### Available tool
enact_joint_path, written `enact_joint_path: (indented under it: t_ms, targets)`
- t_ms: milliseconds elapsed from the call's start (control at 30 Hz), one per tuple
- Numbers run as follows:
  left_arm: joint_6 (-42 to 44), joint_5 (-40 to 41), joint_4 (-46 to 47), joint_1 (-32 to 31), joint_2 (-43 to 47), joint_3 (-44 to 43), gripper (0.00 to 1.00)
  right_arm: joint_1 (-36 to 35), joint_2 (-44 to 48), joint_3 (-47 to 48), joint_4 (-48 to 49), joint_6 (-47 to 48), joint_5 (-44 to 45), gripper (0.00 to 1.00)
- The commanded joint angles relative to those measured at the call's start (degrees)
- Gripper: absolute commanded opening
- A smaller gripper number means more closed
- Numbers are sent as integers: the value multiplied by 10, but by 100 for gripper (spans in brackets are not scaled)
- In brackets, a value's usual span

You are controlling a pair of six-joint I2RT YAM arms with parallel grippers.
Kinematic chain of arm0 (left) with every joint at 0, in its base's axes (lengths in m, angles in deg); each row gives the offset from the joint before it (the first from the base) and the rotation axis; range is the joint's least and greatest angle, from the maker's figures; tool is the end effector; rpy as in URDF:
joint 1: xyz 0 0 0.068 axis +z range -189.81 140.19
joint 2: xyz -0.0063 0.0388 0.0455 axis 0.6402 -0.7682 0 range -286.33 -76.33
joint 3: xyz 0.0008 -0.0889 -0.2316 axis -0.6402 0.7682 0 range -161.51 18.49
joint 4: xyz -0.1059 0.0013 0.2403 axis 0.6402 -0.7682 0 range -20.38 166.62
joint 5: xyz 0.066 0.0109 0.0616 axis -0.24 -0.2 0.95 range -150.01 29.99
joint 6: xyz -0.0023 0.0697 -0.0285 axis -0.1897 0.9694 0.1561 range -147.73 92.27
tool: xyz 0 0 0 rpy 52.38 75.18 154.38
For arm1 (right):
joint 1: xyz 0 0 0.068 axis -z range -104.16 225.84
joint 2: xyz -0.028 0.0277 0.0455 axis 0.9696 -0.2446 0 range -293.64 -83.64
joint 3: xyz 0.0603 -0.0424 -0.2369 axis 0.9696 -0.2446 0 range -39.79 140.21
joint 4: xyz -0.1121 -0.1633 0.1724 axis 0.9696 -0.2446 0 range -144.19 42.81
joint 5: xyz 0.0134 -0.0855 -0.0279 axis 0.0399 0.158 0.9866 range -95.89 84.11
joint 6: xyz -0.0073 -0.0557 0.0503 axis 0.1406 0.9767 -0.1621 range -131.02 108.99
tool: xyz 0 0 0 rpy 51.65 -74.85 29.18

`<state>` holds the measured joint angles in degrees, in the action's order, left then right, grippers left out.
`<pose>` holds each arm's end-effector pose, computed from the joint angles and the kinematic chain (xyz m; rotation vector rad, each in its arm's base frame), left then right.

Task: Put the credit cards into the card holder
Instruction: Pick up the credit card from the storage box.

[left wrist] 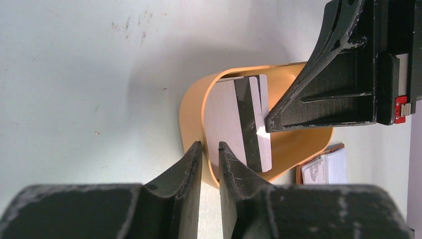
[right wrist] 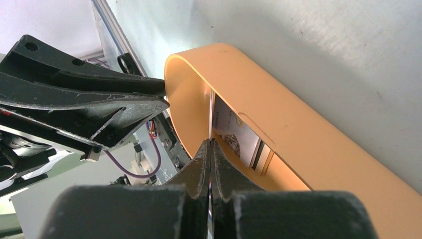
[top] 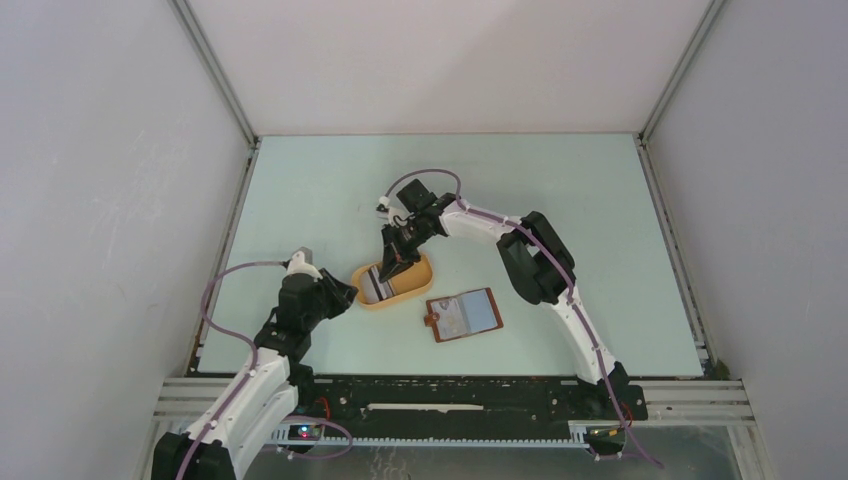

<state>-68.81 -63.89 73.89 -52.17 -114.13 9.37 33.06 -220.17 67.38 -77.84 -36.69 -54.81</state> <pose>0.1884 -0.0458 0.1225 -0.5006 2.1232 -0.6163 0.3307 0.3712 0.1088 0.7298 -2.6310 -1.4276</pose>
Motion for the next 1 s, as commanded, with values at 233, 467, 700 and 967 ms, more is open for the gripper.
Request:
enact_joint_path:
  t_ms: [233,467,700,967]
  targets:
    - [-1,-11,-2,-1,16,-6,23,11,70,-17,-14,54,34,0]
    - [-4,-21,-13,-1,48,-9,26,18,92,-38,-7,70,22,0]
    - [-7,-31,-26,-1,101,-13,43,34,119,-57,-6,81,8,0]
    - [-9,-65,-22,-1,155,-15,57,55,156,-80,3,84,-21,0]
